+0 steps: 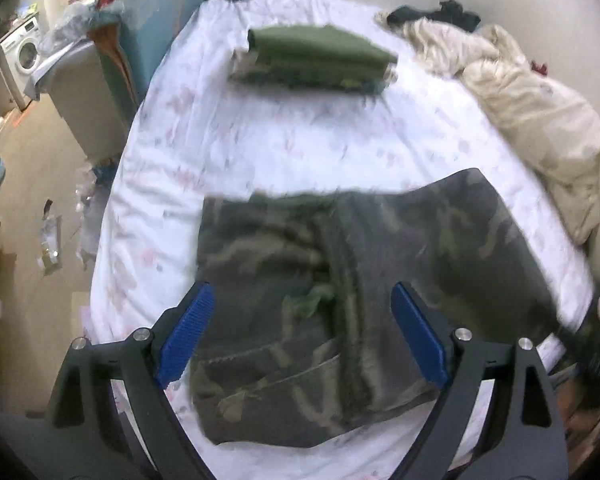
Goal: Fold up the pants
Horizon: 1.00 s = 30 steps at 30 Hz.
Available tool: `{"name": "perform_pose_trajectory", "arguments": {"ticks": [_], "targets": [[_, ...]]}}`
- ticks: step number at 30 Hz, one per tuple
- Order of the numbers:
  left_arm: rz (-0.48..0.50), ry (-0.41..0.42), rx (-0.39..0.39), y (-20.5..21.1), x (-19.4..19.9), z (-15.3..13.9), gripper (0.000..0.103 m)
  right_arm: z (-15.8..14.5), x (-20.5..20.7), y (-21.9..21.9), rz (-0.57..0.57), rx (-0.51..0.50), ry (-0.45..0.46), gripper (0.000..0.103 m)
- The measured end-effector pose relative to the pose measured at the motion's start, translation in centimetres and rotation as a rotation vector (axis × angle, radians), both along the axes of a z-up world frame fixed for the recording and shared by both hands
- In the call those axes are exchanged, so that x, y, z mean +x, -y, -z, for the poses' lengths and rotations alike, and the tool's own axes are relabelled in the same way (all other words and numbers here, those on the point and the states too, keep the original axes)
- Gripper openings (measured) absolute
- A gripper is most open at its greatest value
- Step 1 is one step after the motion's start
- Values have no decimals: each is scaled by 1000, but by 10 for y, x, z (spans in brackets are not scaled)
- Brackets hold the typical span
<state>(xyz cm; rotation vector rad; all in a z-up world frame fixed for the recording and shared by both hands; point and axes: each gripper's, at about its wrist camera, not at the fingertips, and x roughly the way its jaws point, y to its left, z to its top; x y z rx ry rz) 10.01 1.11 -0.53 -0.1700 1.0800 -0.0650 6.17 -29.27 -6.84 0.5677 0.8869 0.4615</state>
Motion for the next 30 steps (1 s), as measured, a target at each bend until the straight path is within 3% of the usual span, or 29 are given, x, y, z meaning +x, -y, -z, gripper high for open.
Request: {"name": "perform_pose_trajectory", "arguments": {"ticks": [6,10,12,13,14,15,16,20,22,23,26,28,30], "targets": [[89,-45,-95,39,34,-21,88,-13,-9,-66,-275,-21,96,12],[190,-136,-156,80,52,-5,88,-8,-13,-85,-358,-39,96,12],[225,-193,-166,97,59,10,82,-5,-13,-90,-372,-27,96,12],[232,-223,-185,103,62,18,61,-6,-17,-89,-379,-26,98,12],[240,-244,-191,108,64,24,27,-5,-19,-91,-390,-36,102,12],[244,-247,-160,113,64,25,12,-5,-19,-93,-408,-32,100,12],[247,-239,-147,113,63,24,8,-5,-19,-93,-422,-22,88,16],[260,-173,-94,101,57,9,6,-13,-20,-81,-432,52,68,27],[250,-149,-100,84,52,-3,6,-22,-18,-66,-400,84,78,51],[245,-131,-103,73,49,-11,6,-25,-17,-57,-369,102,91,54],[219,-98,-104,41,42,-29,6,-26,-6,-32,-242,101,84,55],[206,-92,-58,16,38,-32,6,-21,2,-31,-186,29,67,55],[176,-117,-17,-9,36,-22,6,-13,12,-44,-200,-34,41,52]]}}
